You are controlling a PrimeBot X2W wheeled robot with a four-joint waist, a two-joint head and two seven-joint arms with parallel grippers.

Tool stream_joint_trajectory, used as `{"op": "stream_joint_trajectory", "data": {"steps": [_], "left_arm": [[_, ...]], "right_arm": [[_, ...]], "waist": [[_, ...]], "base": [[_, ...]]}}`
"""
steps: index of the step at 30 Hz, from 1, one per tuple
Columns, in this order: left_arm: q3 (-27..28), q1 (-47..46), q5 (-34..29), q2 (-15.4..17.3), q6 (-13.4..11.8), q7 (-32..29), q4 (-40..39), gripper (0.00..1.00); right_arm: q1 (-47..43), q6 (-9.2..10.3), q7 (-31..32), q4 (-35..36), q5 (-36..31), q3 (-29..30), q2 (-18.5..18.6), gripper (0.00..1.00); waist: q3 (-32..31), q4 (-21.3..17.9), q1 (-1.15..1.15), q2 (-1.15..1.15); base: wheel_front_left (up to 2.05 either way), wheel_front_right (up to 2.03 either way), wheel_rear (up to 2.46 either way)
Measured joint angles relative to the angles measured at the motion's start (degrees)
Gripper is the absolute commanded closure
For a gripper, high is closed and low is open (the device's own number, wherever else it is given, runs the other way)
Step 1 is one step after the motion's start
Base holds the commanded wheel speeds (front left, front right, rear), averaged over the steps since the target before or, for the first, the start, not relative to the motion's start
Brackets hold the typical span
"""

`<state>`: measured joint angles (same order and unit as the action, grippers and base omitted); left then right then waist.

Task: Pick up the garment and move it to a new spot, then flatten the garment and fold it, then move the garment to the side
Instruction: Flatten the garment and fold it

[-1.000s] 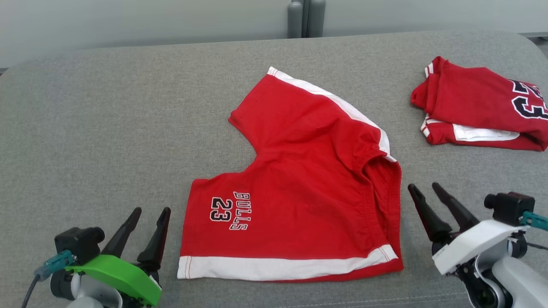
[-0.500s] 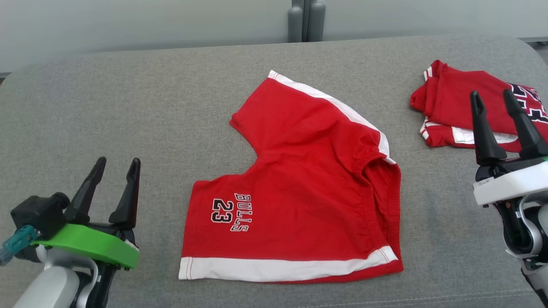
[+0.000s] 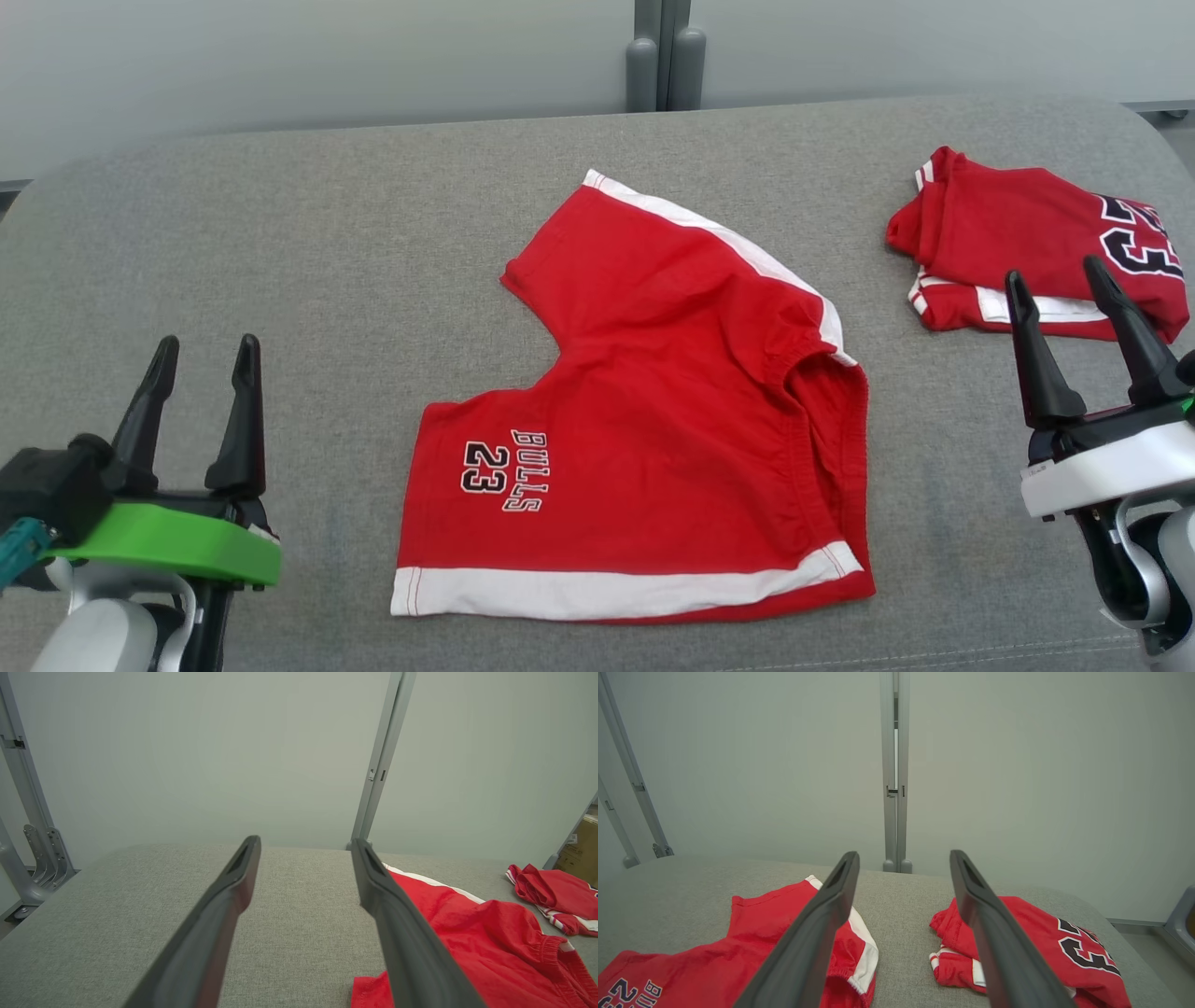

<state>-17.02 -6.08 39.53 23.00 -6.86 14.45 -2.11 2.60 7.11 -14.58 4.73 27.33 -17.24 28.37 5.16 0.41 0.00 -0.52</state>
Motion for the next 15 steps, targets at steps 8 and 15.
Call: {"op": "stream_joint_trajectory", "data": {"steps": [8, 15], "left_arm": [[0.58, 3.37, -2.00, -2.81, -0.04, -0.01, -0.22, 0.00], [2.04, 5.02, -4.45, -4.48, -0.07, -0.01, -0.68, 0.00]], "right_arm": [[-4.67, 0.05, 0.00, 1.67, 1.54, 4.80, -7.95, 0.00], [-6.77, 0.07, 0.00, 2.91, -0.48, 7.13, -11.43, 0.00]], "waist": [[-0.23, 0.02, 0.00, 0.00], [-0.42, 0.08, 0.00, 0.00]], "base": [[0.00, 0.00, 0.00], [0.00, 0.00, 0.00]]}}
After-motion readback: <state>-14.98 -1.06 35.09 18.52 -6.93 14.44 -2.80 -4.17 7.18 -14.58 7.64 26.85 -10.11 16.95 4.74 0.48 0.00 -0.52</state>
